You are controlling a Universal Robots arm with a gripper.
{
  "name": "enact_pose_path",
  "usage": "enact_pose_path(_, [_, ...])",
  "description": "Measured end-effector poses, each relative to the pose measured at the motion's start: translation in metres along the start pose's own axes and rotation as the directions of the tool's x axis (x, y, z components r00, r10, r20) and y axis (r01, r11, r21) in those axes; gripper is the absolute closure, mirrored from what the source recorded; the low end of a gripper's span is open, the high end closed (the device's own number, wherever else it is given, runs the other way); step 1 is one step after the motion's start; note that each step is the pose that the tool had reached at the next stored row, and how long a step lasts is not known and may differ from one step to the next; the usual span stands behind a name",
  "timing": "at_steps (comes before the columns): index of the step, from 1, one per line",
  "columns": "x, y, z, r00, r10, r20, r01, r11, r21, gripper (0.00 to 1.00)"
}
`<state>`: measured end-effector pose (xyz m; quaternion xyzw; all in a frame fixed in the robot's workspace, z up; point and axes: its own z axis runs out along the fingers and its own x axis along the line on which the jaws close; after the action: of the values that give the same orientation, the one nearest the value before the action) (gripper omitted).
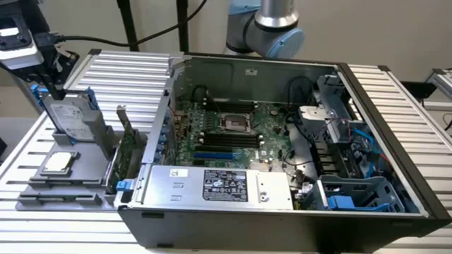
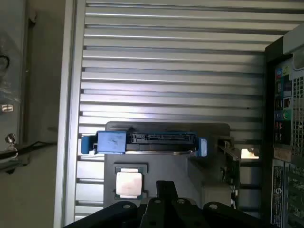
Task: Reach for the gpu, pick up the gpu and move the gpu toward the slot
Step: 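Reach for the gpu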
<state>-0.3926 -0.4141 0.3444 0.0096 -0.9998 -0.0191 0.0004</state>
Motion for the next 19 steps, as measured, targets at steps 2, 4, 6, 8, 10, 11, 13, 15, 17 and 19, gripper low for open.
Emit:
enact_pose_path(2, [0.0, 0.0, 0.0, 1.0, 0.0, 0.0, 0.0, 1.0, 0.0, 0.89])
enact_pose_path(4, [0.0, 0.0, 0.0, 1.0, 0.0, -0.0001, 0.0, 1.0, 0.0, 0.89])
enact_pose_path(6, [0.0, 0.0, 0.0, 1.0, 0.0, 0.0, 0.0, 1.0, 0.0, 0.89])
enact_pose_path(8, [0.0, 0.0, 0.0, 1.0, 0.0, 0.0, 0.0, 1.0, 0.0, 0.89])
enact_pose_path(10, [0.0, 0.0, 0.0, 1.0, 0.0, 0.0, 0.0, 1.0, 0.0, 0.89])
enact_pose_path(11, [0.0, 0.0, 0.0, 1.0, 0.0, -0.0001, 0.0, 1.0, 0.0, 0.89])
enact_pose_path(13, [0.0, 0.0, 0.0, 1.0, 0.0, -0.0001, 0.0, 1.0, 0.0003, 0.89])
enact_pose_path(15, [-0.004, -0.0011, -0.0001, 1.0, 0.0, -0.0002, 0.0, 1.0, 0.0007, 0.89])
enact_pose_path(17, [-0.012, -0.0042, -0.0002, 1.0, 0.0, -0.0008, 0.0, 1.0, 0.0008, 0.89])
enact_pose_path(19, [-0.022, -0.0076, -0.0003, 1.0, 0.0, -0.0018, 0.0, 1.0, 0.0007, 0.89])
